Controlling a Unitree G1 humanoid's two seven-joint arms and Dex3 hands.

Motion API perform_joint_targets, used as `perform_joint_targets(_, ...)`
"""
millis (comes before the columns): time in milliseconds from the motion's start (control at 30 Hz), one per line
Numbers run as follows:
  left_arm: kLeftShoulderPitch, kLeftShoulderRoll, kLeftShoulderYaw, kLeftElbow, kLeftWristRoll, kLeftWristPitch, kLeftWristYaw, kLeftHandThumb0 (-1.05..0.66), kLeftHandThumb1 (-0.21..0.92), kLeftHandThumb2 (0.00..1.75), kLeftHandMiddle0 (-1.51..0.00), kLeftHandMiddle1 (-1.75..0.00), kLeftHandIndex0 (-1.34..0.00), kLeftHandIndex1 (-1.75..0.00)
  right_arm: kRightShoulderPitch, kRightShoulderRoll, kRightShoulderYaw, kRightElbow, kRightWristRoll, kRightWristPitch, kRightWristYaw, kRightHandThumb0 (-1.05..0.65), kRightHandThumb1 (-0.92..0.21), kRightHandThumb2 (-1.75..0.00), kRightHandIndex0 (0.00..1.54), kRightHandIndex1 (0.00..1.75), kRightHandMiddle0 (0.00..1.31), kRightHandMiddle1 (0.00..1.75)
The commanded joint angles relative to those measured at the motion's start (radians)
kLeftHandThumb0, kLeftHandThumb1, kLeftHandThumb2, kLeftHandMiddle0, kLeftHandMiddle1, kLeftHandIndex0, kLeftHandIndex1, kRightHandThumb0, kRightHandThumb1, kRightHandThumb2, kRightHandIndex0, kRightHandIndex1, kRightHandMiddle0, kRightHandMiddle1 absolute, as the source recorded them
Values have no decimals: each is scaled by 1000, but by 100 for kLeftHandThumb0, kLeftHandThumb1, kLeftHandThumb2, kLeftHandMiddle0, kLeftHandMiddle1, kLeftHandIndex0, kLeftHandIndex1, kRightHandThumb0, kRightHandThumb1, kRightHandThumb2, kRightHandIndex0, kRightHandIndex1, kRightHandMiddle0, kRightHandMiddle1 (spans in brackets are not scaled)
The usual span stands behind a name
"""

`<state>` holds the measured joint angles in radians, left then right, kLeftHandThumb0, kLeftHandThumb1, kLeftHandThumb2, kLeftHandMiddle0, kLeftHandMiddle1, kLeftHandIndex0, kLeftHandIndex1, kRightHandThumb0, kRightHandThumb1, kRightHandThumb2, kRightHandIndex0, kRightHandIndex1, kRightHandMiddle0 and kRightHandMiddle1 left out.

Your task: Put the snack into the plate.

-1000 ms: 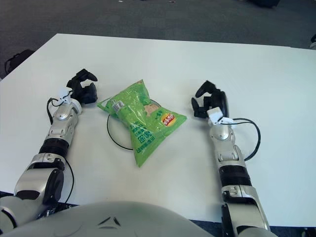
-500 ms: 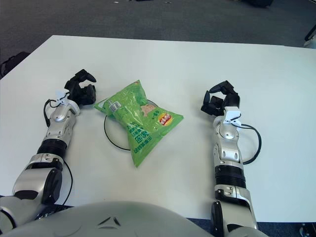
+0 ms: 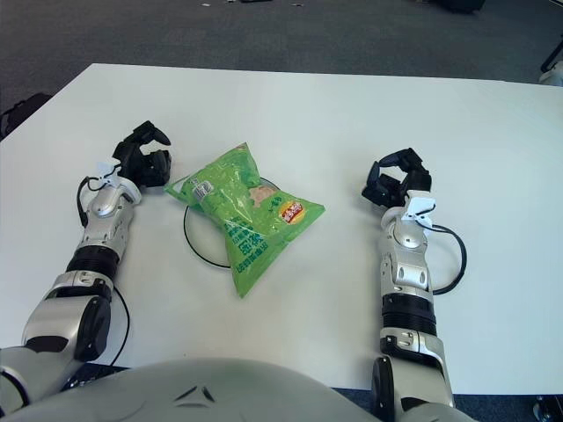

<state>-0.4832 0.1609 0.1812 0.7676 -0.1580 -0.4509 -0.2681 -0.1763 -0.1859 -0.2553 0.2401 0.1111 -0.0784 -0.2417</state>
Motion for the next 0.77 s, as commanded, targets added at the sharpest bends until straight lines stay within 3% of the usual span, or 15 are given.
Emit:
perform_joint_targets(0,59,-37,7,52,-21,-11,-11,-50,24,140,-132,-175,-67,-175,77,86,5,49,20,14,4,-46,-39,-123,127,175,56,175)
perform_joint_targets(733,57,-38,21,62,-21,-13,-28,-51,24,141,-132,-175,-67,-175,75,79,-3,45,21,44,37,-45,-41,-121,129,175,54,175)
